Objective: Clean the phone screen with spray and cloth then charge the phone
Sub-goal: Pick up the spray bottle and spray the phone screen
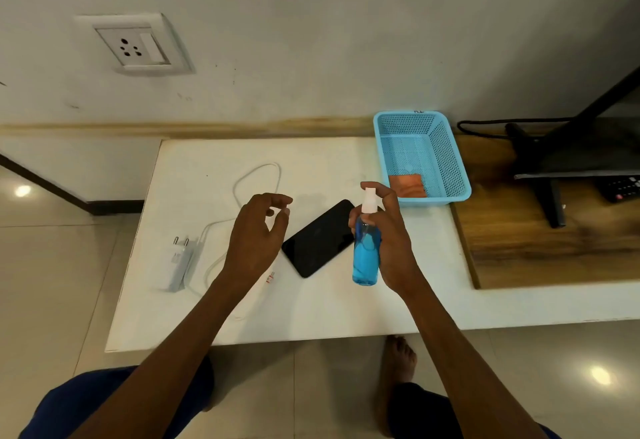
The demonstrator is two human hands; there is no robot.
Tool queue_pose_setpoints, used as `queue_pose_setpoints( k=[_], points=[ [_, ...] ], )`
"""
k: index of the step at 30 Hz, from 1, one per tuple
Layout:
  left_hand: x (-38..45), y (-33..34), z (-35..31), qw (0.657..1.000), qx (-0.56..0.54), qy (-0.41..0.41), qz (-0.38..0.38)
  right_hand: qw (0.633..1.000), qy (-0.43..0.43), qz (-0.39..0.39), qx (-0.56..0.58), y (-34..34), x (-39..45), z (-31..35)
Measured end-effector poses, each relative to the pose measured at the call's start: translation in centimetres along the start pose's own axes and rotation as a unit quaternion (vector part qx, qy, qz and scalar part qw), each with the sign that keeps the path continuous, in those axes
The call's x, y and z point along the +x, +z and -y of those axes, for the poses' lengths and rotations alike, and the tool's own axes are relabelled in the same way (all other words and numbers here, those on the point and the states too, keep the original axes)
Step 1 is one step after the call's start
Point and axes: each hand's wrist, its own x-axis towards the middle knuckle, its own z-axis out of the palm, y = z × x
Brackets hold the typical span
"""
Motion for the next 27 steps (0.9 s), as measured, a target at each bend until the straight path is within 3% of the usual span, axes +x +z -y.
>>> queue_pose_setpoints(
  k=[4, 8, 13, 15, 20, 27],
  points=[
    [0.1, -0.8, 0.8, 1.000, 0.011, 0.007, 0.000, 0.999, -0.011, 0.016, -0.042, 1.1, 0.4, 0.5],
    [0.1, -1.8, 1.6, 1.000, 0.006, -0.002, -0.004, 0.991, -0.045, -0.034, -0.120, 2.4, 0.6, 0.7],
    [0.1, -2.2, 2.0, 1.000, 0.004, -0.001, -0.006, 0.997, -0.048, -0.015, -0.058, 3.5, 0.8, 0.2],
    [0.2, -2.3, 2.0, 1.000, 0.023, 0.018, -0.003, 0.994, -0.048, -0.009, -0.096, 3.7, 1.0, -0.2],
    [0.2, -2.1, 2.3, 0.989, 0.121, 0.075, 0.037, 0.939, -0.090, 0.032, -0.330, 2.2, 0.9, -1.2],
    [-1.3, 0.3, 3.4, 0.940, 0.294, 0.051, 0.163, 0.885, -0.084, 0.037, -0.456, -0.6, -0.5, -1.7]
  ],
)
